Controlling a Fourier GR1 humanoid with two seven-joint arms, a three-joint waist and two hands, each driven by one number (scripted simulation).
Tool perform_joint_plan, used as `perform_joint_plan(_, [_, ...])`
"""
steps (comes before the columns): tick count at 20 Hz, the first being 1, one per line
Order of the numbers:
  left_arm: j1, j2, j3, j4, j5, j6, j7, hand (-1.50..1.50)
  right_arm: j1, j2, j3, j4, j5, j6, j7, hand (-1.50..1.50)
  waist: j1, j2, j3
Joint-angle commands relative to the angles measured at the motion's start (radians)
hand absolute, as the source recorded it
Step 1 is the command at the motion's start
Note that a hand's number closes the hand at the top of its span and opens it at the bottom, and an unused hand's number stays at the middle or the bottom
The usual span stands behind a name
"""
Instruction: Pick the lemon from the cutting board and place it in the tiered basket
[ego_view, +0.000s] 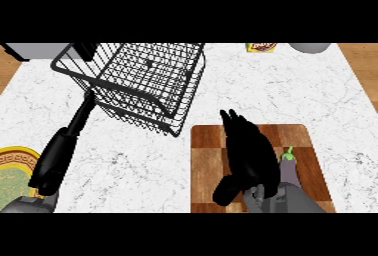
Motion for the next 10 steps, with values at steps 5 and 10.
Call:
perform_joint_plan(5, [0.000,-0.006,0.005,-0.017,0.000,-0.005,0.012,0.00,0.026,0.076,0.020,0.119,0.139,0.128,0.257,-1.50,-0.013,-0.002,0.002])
perform_joint_plan(10, [0.005,0.005,0.030,-0.001,0.005,-0.014,-0.008,0.00,0.039,0.141,0.001,0.195,0.198,0.165,0.257,-1.50,-0.004,0.003,0.002])
